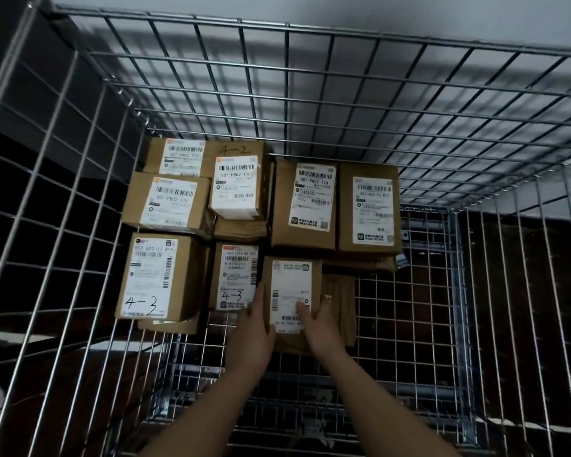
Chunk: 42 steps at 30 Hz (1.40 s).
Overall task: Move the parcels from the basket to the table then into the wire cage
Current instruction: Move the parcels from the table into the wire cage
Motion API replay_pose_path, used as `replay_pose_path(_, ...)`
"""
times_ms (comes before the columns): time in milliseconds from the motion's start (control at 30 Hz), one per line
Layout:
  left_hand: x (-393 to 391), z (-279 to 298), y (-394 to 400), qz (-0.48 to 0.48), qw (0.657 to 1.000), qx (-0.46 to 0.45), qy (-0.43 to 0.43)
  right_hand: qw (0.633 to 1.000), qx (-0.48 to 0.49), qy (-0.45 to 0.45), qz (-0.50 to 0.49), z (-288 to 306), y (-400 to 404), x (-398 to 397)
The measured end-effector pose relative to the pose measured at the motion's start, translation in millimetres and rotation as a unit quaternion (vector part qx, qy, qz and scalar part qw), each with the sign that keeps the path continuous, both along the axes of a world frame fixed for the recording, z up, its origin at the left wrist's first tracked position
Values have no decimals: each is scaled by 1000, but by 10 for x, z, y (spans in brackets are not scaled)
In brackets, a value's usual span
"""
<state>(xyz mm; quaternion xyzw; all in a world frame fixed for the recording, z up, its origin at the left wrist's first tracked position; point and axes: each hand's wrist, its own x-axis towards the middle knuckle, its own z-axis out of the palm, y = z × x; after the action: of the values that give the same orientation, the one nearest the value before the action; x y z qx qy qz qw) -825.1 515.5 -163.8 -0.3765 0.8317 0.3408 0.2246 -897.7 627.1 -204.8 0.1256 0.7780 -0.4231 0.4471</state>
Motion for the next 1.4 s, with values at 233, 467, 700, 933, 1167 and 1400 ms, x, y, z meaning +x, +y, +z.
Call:
replay_pose_path(233, 56, 16, 8, -157, 984, -80, -31, 998, 38, 11, 58, -9, -34, -10)
replay_pose_path(467, -20, 19, -9, -221, 960, -134, -108, 995, 56, -26, 74, -42, -96, -116)
replay_pose_path(700, -100, 217, -25, -241, 953, -143, -116, 984, 128, 18, 122, 130, -82, -124)
replay_pose_path(933, -113, 626, -174, -188, 970, -137, -72, 950, 217, 92, 205, 686, 50, -196)
replay_pose_path(1167, -280, 1946, -517, -185, 970, -148, -50, 912, 233, 223, 252, 2110, -196, -311)
replay_pose_path(1400, -81, 3814, -890, -185, 943, -268, 63, 874, 194, 365, 254, 4053, -787, -74)
